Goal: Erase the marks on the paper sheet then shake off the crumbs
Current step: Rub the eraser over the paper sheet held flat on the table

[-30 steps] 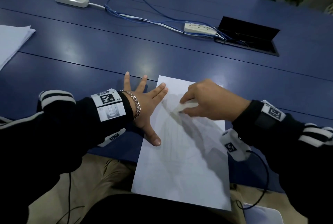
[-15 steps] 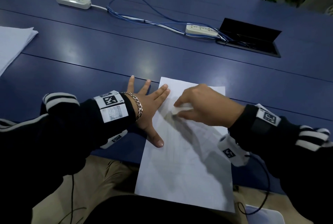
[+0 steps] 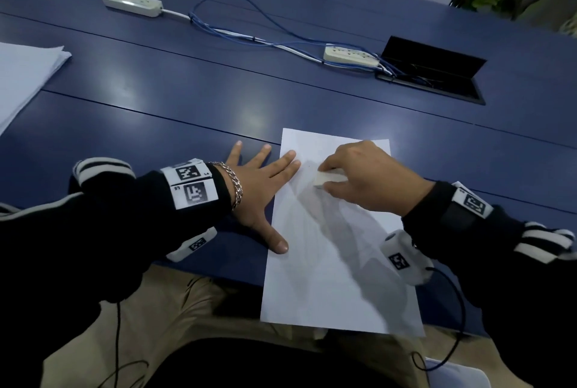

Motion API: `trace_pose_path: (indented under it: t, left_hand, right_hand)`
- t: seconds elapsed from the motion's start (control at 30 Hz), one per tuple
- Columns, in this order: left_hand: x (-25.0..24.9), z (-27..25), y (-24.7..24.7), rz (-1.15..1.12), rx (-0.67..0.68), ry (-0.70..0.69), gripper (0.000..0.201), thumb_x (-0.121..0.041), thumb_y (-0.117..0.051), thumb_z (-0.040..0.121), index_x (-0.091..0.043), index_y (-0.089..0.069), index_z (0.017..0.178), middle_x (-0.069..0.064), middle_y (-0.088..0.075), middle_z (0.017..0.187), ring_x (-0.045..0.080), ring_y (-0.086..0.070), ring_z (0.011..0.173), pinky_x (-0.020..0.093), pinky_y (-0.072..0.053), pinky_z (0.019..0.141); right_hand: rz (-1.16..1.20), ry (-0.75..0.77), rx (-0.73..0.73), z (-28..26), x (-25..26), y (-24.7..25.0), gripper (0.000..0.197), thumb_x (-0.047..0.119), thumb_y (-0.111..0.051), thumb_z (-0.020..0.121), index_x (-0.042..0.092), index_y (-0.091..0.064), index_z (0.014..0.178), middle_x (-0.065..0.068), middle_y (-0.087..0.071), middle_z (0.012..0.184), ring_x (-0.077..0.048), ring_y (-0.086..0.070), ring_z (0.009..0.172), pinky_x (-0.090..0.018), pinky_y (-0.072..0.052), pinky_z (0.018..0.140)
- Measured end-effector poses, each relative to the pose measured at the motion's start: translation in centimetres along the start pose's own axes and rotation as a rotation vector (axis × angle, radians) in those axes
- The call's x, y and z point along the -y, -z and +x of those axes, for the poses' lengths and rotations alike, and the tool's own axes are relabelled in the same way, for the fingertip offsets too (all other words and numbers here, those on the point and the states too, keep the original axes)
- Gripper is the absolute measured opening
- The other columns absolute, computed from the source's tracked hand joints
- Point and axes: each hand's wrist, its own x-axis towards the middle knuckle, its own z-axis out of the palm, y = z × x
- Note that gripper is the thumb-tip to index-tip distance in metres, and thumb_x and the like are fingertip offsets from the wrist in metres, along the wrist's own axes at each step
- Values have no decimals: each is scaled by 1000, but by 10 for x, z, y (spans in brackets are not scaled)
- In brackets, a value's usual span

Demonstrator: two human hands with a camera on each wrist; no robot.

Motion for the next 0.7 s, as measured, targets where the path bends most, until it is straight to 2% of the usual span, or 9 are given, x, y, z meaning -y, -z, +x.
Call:
trace_pose_path:
  t: [0.1,0.13,0.27,0.33,0.43,0.6,0.7]
  left_hand:
    - [-1,3,1,23,-7,8,162,-108,-54,46,-30,34,157,-14,36,167,31,28,157,76,17,115]
    - [-1,3,1,21,-8,8,163,-108,-54,45,-30,34,157,-14,35,167,31,27,157,77,17,115]
    - [0,4,0,5,-21,11,164,-108,-54,43,-30,34,158,-16,34,168,30,27,157,77,17,114]
    - [-1,3,0,0,-23,17,164,-107,-56,44,-31,34,158,-16,35,167,30,27,157,77,18,114]
    - [-2,3,1,0,-22,23,164,-107,-57,44,-31,34,158,-16,35,167,30,26,157,76,19,115]
    - [0,5,0,3,-15,19,164,-110,-52,40,-32,34,157,-17,36,166,30,25,158,77,16,115]
    - [-1,4,1,8,-12,30,164,-109,-54,41,-33,34,156,-18,36,166,30,24,158,77,16,115]
  right_hand:
    - [32,82,-16,6,10,2,36,46,-69,89,23,-74,116,7,-74,108,-16,-65,99,-20,-39,83]
    - [34,80,-30,9,10,1,34,44,-70,88,22,-74,114,6,-74,107,-17,-65,98,-21,-40,82]
    - [46,64,-51,10,7,-1,31,44,-68,84,24,-74,108,3,-69,98,-19,-63,92,-35,-50,84]
    - [59,163,17,1,15,-1,32,50,-64,80,30,-74,102,7,-67,93,-15,-62,87,-33,-50,81]
    - [84,256,145,-8,20,2,38,57,-59,79,33,-75,103,12,-69,95,-11,-62,86,-28,-50,80]
    - [59,131,-38,17,1,7,31,44,-69,85,24,-76,109,2,-69,94,-20,-64,88,-31,-48,79]
    - [30,224,-7,7,14,1,29,48,-63,86,26,-74,101,4,-65,89,-18,-61,83,-33,-49,78]
